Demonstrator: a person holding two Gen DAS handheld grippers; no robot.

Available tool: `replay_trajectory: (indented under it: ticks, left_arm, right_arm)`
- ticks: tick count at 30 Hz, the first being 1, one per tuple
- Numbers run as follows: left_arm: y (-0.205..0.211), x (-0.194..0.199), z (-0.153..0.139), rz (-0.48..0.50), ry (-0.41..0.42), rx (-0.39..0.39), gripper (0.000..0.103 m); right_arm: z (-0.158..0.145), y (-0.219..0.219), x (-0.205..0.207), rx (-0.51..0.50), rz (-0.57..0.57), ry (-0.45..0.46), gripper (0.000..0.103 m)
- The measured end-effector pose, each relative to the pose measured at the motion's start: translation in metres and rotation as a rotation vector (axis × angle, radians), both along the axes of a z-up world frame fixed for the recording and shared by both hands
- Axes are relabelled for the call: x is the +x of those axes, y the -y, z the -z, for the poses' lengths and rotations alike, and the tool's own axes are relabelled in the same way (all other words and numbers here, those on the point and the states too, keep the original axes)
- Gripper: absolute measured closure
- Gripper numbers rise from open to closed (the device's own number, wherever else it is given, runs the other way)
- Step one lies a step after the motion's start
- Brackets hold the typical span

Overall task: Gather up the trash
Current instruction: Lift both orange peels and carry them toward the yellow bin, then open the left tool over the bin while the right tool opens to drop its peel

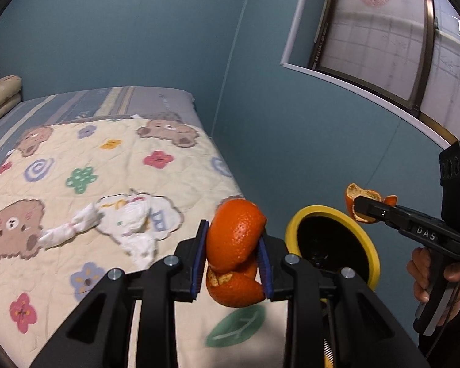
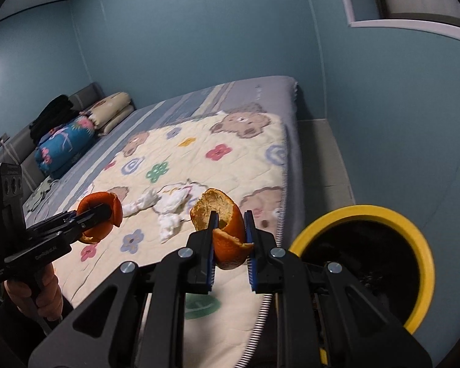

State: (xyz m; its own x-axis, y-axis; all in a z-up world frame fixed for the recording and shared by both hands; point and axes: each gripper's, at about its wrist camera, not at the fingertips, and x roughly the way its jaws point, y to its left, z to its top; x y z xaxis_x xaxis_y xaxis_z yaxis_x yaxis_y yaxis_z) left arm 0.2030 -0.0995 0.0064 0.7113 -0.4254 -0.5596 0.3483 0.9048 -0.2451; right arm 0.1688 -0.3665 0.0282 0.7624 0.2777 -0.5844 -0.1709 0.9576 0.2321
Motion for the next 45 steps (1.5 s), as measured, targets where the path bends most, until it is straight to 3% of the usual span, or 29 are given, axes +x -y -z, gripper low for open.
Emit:
replay_trajectory:
  ticks: [12, 23, 45]
  left_arm:
    - [0.096, 0.036, 0.007, 0.140, -0.025, 0.040, 0.075]
    - [0.155, 0.054, 0.042, 0.241, -0.097, 0.032, 0.075]
    - [0.209, 0.052, 0.081, 0.322, -0.175, 0.072, 0.074]
  right_arm:
    - [0.007, 0.079, 0.004, -0.007, 0.173, 0.003, 0.087]
    - [0.038, 0.127, 0.011, 0.005, 0.269, -0.049, 0.087]
    - [0.094, 0.163, 0.031, 0.052, 0.370, -0.162, 0.086]
